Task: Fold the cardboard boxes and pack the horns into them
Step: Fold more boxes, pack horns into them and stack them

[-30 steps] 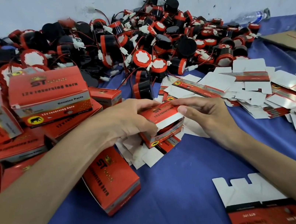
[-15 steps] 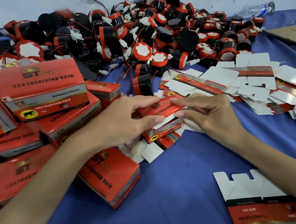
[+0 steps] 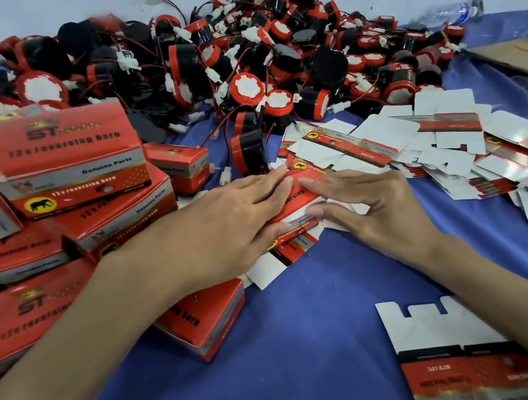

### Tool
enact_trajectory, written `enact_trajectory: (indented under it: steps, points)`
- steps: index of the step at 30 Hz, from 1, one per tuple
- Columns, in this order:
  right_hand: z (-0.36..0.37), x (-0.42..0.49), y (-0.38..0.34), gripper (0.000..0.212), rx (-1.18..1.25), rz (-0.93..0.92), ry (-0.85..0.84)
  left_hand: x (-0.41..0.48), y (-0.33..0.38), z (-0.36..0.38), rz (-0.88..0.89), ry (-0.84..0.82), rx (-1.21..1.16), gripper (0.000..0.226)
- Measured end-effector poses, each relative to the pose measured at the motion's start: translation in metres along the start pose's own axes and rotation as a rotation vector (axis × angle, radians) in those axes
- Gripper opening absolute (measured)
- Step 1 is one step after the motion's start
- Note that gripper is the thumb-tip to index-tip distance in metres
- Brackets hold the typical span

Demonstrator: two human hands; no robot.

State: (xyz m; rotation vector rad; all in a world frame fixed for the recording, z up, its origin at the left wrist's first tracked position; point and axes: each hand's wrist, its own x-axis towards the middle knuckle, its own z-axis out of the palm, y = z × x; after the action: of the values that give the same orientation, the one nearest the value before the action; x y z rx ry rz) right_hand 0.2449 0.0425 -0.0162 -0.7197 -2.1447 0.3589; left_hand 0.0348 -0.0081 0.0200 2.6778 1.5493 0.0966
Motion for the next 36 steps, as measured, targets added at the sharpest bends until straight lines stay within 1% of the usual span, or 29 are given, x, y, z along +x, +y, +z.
enact_trajectory:
  steps: [2,4,6,7,9,10,12,14,16,19,23,26,28,30,32,36]
  points:
    - [-0.003,-0.002,0.002,0.044,-0.019,-0.029,-0.081,0.001,0.0,-0.003,-0.007,-0.032,0.047,0.071]
    - [-0.002,-0.004,0.004,0.048,-0.021,-0.018,-0.111,0.001,-0.002,-0.005,-0.006,-0.046,0.063,0.073]
    - [-0.001,-0.004,0.005,0.049,-0.018,0.033,-0.071,0.0,-0.003,-0.007,-0.005,-0.056,0.065,0.082]
    - [0.001,-0.005,0.006,0.048,-0.049,0.024,-0.036,0.0,-0.003,-0.007,-0.011,-0.057,0.065,0.089]
    - [0.007,-0.007,0.006,0.047,-0.166,-0.054,0.03,0.001,-0.001,-0.006,-0.038,-0.03,0.092,0.1]
    - [0.009,-0.008,0.006,0.046,-0.209,-0.092,0.057,0.003,0.001,-0.004,-0.049,0.003,0.126,0.1]
    - [0.01,-0.008,0.006,0.041,-0.253,-0.138,0.085,0.011,0.005,0.002,-0.07,0.062,0.185,0.09]
    - [0.012,-0.009,0.005,0.038,-0.302,-0.177,0.089,0.017,0.007,0.009,-0.068,0.055,0.164,0.081]
    - [0.012,-0.009,0.007,0.038,-0.364,-0.209,0.065,0.019,0.006,0.013,-0.054,0.006,0.097,0.078]
    - [0.012,-0.01,0.009,0.038,-0.452,-0.278,0.026,0.022,0.002,0.015,-0.061,-0.022,0.008,0.073]
    - [0.013,-0.013,0.009,0.045,-0.503,-0.311,-0.05,0.024,0.002,0.016,-0.096,-0.04,-0.087,0.073]
    - [0.009,-0.013,0.009,0.05,-0.426,-0.295,-0.123,0.027,0.006,0.013,-0.133,-0.045,-0.076,0.077]
    - [0.006,-0.01,0.01,0.048,-0.263,-0.261,-0.148,0.03,0.008,0.012,-0.165,-0.044,-0.071,0.078]
    - [0.001,-0.005,0.007,0.04,0.005,-0.088,-0.078,0.029,0.011,0.013,-0.186,-0.038,-0.085,0.076]
    - [-0.005,0.001,0.006,0.032,0.182,0.039,-0.012,0.027,0.01,0.014,-0.186,-0.016,-0.094,0.076]
    - [-0.006,0.001,0.012,0.024,0.222,0.048,-0.015,0.024,0.007,0.015,-0.146,0.013,-0.105,0.073]
